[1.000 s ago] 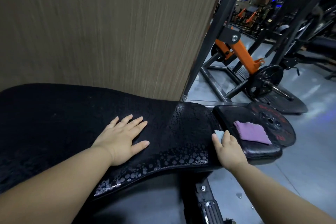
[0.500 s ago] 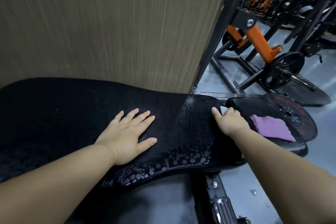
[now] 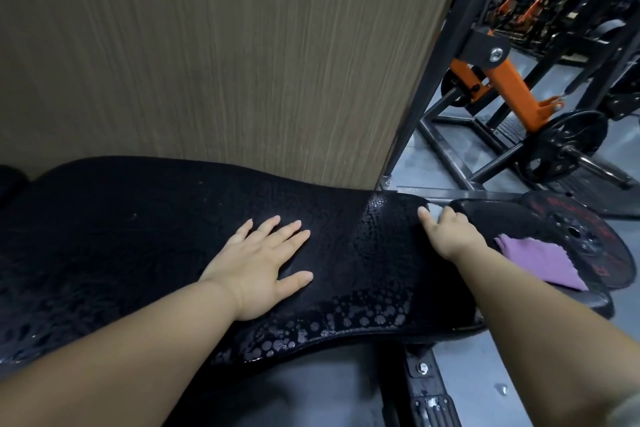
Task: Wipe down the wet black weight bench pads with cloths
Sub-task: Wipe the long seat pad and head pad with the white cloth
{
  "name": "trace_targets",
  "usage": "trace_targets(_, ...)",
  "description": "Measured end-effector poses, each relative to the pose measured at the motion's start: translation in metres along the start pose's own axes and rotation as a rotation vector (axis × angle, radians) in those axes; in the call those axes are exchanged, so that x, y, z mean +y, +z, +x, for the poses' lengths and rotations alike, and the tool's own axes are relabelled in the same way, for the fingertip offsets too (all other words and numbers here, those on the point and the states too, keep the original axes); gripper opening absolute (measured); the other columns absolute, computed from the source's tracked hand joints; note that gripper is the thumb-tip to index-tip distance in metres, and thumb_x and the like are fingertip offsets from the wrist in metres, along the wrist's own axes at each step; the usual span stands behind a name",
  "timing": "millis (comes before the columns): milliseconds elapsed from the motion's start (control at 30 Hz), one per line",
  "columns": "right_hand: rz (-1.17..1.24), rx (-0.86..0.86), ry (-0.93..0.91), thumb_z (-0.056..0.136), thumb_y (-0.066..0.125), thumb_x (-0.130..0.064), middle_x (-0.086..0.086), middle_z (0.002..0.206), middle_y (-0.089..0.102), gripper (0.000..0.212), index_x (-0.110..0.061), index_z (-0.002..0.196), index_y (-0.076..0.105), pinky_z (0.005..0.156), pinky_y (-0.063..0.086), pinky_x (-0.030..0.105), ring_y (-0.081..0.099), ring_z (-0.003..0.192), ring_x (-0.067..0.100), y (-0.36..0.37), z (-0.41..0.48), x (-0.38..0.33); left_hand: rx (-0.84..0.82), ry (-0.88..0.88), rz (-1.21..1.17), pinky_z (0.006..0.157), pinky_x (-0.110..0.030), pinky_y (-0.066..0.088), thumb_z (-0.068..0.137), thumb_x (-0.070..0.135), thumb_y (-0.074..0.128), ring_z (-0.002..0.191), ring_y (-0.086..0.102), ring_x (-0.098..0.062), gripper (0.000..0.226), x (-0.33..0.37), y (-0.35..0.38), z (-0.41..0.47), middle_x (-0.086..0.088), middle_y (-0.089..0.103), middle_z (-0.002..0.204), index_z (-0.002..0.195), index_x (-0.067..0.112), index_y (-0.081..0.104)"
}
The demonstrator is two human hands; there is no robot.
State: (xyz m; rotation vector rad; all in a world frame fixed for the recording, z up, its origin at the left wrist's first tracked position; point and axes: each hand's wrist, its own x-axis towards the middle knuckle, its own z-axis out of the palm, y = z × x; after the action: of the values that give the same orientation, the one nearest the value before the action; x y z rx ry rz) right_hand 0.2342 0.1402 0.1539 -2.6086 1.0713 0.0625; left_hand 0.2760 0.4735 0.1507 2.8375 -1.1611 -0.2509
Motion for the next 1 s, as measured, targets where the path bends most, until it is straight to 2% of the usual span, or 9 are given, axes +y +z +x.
trace_targets(67, -0.009, 0.008, 0.006, 0.095, 0.026, -0.062, 0.023, 0.143, 0.036, 0.076, -0.003, 0.144, 0.029, 0.105, 0.029, 0.044, 0.038, 0.131, 0.038, 0.000, -0.014, 0.007, 0.000, 0.000, 0.000, 0.120, -0.039, -0.011, 0.069, 0.080, -0.007, 0.147, -0.019, -0.008, 0.092, 0.000, -0.001, 0.000, 0.022, -0.014, 0.159, 0.153, 0.040, -0.007)
trace_targets(167, -0.012, -0.002, 0.000, 0.095, 0.025, -0.061, 0.024, 0.142, 0.036, 0.076, -0.004, 0.146, 0.024, 0.105, 0.030, 0.044, 0.038, 0.129, 0.038, 0.003, -0.036, 0.021, 0.003, 0.009, 0.005, 0.120, -0.039, -0.011, 0.061, 0.081, -0.019, 0.147, -0.018, -0.008, 0.101, -0.001, 0.001, -0.001, 0.022, -0.013, 0.159, 0.153, 0.041, -0.007)
trace_targets(333, -0.126, -0.006, -0.031, 0.080, 0.005, -0.070, 0.019, 0.144, 0.032, 0.092, -0.013, 0.150, 0.021, 0.102, 0.032, 0.042, 0.035, 0.128, 0.035, 0.017, -0.061, 0.056, -0.009, -0.001, 0.001, 0.121, -0.039, -0.010, 0.072, 0.079, -0.004, 0.147, -0.018, -0.008, 0.090, 0.002, -0.003, -0.002, 0.021, -0.013, 0.159, 0.153, 0.040, -0.006)
trace_targets(400, -0.158, -0.039, -0.032, 0.075, 0.003, -0.070, 0.018, 0.148, 0.027, 0.096, -0.015, 0.151, 0.019, 0.104, 0.030, 0.042, 0.032, 0.130, 0.034, 0.019, -0.069, 0.061, -0.008, 0.003, -0.002, 0.120, -0.039, -0.010, 0.067, 0.079, -0.010, 0.147, -0.018, -0.008, 0.095, 0.002, -0.003, -0.003, 0.021, -0.013, 0.159, 0.153, 0.040, -0.006)
trace_targets(500, -0.057, 0.014, 0.041, 0.090, 0.022, -0.065, 0.021, 0.143, 0.033, 0.084, -0.005, 0.148, 0.019, 0.105, 0.030, 0.043, 0.036, 0.131, 0.035, 0.015, -0.073, 0.050, -0.007, 0.000, -0.010, 0.120, -0.040, -0.010, 0.068, 0.079, -0.009, 0.147, -0.018, -0.008, 0.094, 0.002, -0.002, -0.001, 0.020, -0.013, 0.159, 0.153, 0.040, -0.007)
trace_targets(567, -0.050, 0.046, 0.077, 0.091, 0.029, -0.066, 0.021, 0.141, 0.037, 0.083, -0.001, 0.144, 0.024, 0.104, 0.032, 0.044, 0.040, 0.129, 0.037, 0.012, -0.071, 0.039, -0.008, 0.002, -0.008, 0.120, -0.040, -0.010, 0.067, 0.079, -0.010, 0.147, -0.017, -0.009, 0.095, 0.002, -0.002, -0.001, 0.020, -0.013, 0.160, 0.153, 0.039, -0.006)
trace_targets(733, -0.089, 0.085, 0.154, 0.088, 0.026, -0.073, 0.021, 0.139, 0.041, 0.087, 0.000, 0.134, 0.033, 0.102, 0.033, 0.044, 0.042, 0.127, 0.037, 0.013, -0.058, 0.021, -0.012, -0.002, 0.012, 0.120, -0.041, -0.010, 0.076, 0.077, -0.002, 0.147, -0.018, -0.010, 0.087, 0.002, -0.001, 0.000, 0.018, -0.013, 0.160, 0.153, 0.038, -0.007)
trace_targets(867, -0.101, 0.059, 0.168, 0.086, 0.025, -0.075, 0.020, 0.140, 0.041, 0.092, 0.001, 0.137, 0.032, 0.101, 0.034, 0.043, 0.042, 0.128, 0.036, 0.010, -0.039, 0.009, 0.001, 0.008, 0.005, 0.121, -0.041, -0.010, 0.066, 0.077, -0.012, 0.147, -0.018, -0.010, 0.096, 0.001, 0.001, 0.000, 0.019, -0.014, 0.160, 0.153, 0.038, -0.007)
trace_targets(1000, -0.118, 0.077, 0.137, 0.086, 0.026, -0.076, 0.020, 0.140, 0.042, 0.094, 0.001, 0.138, 0.032, 0.101, 0.035, 0.043, 0.043, 0.127, 0.036, 0.007, -0.015, -0.005, 0.013, 0.005, -0.006, 0.120, -0.042, -0.010, 0.067, 0.077, -0.011, 0.147, -0.020, -0.010, 0.094, 0.001, 0.002, 0.002, 0.020, -0.015, 0.159, 0.153, 0.039, -0.007)
